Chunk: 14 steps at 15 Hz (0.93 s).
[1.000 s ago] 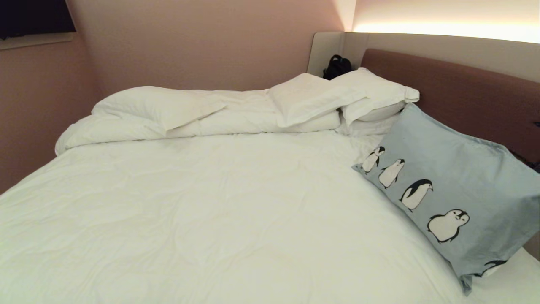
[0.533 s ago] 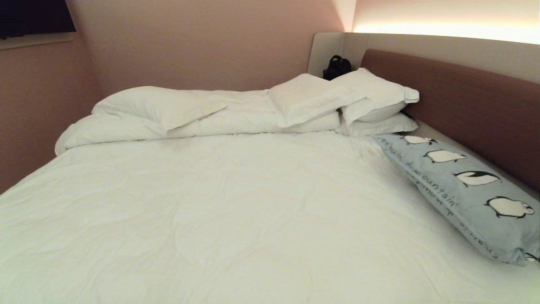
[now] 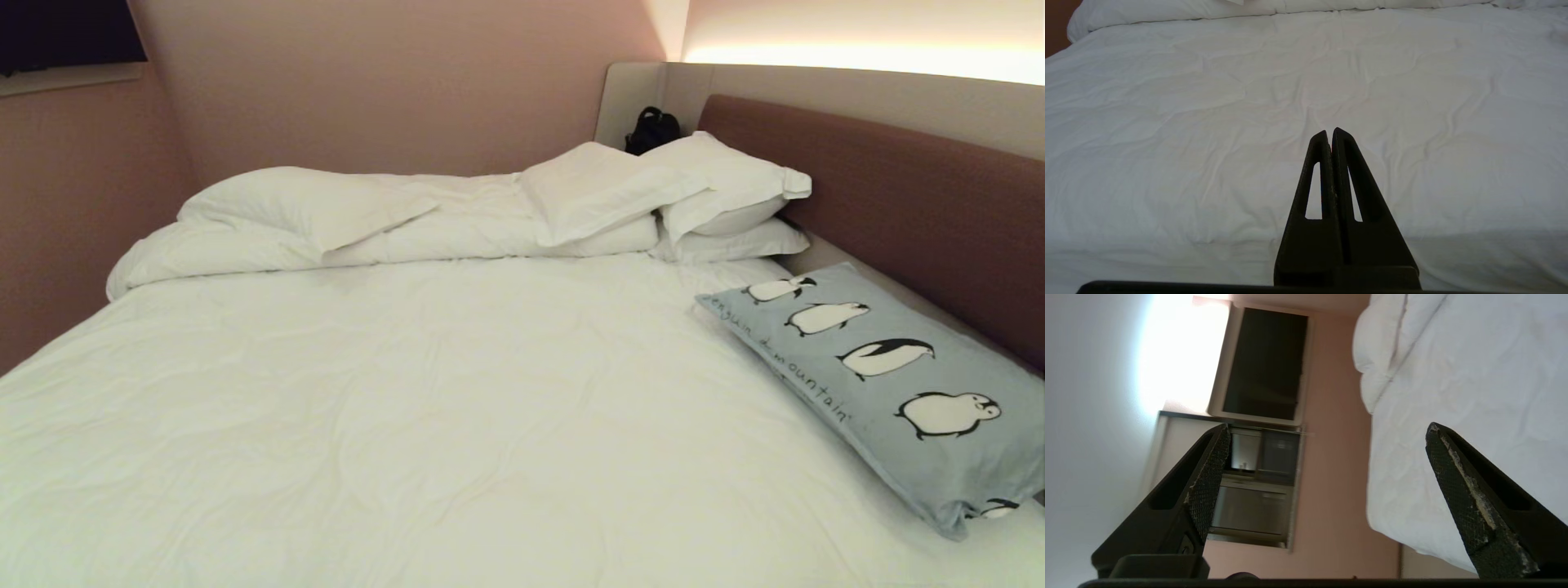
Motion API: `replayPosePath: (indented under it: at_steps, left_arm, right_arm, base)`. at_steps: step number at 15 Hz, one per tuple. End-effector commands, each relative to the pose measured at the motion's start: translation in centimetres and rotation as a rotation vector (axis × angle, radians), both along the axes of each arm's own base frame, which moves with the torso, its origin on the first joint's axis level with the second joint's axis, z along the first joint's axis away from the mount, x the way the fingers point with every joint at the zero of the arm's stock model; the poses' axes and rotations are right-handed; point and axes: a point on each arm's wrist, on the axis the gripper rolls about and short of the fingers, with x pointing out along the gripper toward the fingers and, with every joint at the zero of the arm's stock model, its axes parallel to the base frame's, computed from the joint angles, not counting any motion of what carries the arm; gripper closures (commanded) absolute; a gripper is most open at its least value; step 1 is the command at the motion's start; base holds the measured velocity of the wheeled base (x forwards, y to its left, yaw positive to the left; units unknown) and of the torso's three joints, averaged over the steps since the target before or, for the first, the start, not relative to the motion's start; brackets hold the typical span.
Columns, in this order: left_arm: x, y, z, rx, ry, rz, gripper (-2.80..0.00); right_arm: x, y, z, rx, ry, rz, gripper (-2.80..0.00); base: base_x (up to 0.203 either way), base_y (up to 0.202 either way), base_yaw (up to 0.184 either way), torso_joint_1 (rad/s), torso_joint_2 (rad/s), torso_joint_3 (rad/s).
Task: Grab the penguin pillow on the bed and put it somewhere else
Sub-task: Pick up the pillow
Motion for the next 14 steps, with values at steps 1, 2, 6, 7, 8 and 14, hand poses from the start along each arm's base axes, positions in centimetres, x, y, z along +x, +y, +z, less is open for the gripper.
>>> replayPosePath:
  at_steps: [1,2,6,7,8,14]
  left_arm:
    - [0.0,0.0,0.0,0.000,0.000,0.001,0.00]
    - [0.0,0.0,0.0,0.000,0.000,0.001,0.00]
    - [0.0,0.0,0.0,0.000,0.000,0.001,0.00]
    - [0.0,0.0,0.0,0.000,0.000,0.001,0.00]
    - [0.0,0.0,0.0,0.000,0.000,0.001,0.00]
    - [0.0,0.0,0.0,0.000,0.000,0.001,0.00]
  right_arm:
    - [-1.0,-0.5,0.4,-0.077,0.054,0.025,0.00]
    - [-1.7,-1.0,0.6,-0.083,0.050,0.002,0.00]
    - [-3.3,-2.6,1.6,-0.142,0.007,-0.060,0.00]
    - [-3.3,-2.6,2.1,-0.174,-0.017,-0.064,0.00]
    - [-3.5,-2.4,3.0,-0.226,-0.056,-0.067,0.00]
    - [0.6,5.0,6.3,-0.438,-0.286,0.135,0.00]
  base:
    - [0.000,0.000,0.000,0.000,0.00,0.000]
    - [0.000,0.000,0.000,0.000,0.00,0.000]
    - [0.000,0.000,0.000,0.000,0.00,0.000]
    - [0.000,0.000,0.000,0.000,0.00,0.000]
    - [0.000,0.000,0.000,0.000,0.00,0.000]
    - [0.000,0.000,0.000,0.000,0.00,0.000]
